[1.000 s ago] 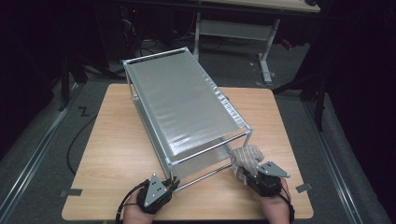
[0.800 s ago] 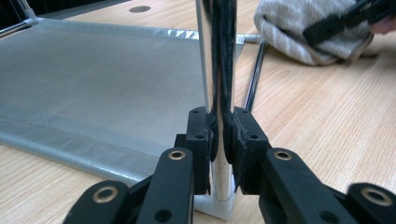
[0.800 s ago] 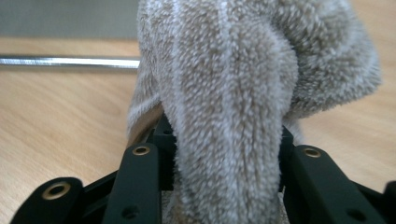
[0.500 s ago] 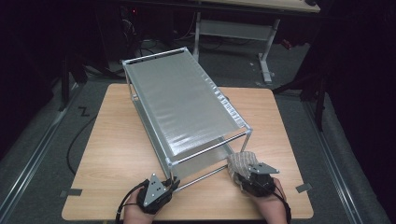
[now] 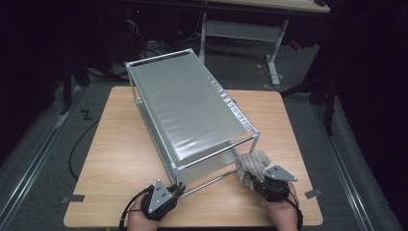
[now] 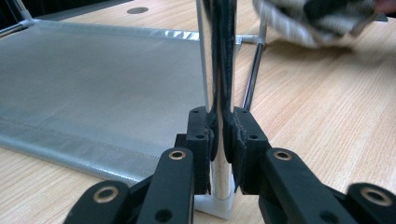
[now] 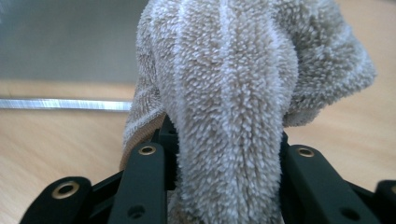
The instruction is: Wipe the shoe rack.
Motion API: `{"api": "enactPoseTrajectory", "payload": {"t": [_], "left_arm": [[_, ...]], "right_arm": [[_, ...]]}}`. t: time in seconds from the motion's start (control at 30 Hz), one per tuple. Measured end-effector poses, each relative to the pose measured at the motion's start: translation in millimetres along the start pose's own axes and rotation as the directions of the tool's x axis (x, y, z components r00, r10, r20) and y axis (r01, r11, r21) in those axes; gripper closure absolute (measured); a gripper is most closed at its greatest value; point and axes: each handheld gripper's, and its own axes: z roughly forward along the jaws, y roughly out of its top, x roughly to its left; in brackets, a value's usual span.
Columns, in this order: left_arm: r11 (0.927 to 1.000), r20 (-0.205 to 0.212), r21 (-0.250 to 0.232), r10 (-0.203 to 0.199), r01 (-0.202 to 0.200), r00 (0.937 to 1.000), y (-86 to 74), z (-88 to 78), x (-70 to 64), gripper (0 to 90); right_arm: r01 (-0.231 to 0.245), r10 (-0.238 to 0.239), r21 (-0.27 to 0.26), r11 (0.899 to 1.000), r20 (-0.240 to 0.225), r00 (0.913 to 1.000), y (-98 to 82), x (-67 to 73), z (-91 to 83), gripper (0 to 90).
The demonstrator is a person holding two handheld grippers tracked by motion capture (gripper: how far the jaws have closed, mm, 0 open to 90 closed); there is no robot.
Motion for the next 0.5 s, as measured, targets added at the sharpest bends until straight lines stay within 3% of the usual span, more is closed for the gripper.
{"api": "enactPoseTrajectory", "payload": {"t": [0.13,0.3,0.4,0.5], "left_arm": [[1.0000,0.000,0.002,0.006,-0.006,1.0000,0.0,-0.2,-0.2,78.8],[1.0000,-0.002,0.000,0.007,-0.007,1.0000,-0.1,0.0,-0.5,78.8],[1.0000,-0.001,0.002,0.008,-0.008,1.0000,0.0,0.0,-0.3,78.8],[1.0000,0.000,0.000,0.008,-0.008,1.0000,-0.1,0.0,-0.2,78.8]], "right_arm": [[-0.005,0.007,-0.103,0.995,0.023,0.9997,15.4,0.8,-19.1,63.4],[0.017,-0.011,-0.174,0.985,0.039,0.9992,26.6,3.1,-33.1,63.0],[0.014,-0.010,-0.151,0.988,0.031,0.9995,24.6,3.7,-28.7,62.8],[0.013,-0.011,-0.091,0.996,0.019,0.9998,16.2,2.6,-16.4,62.8]]}}
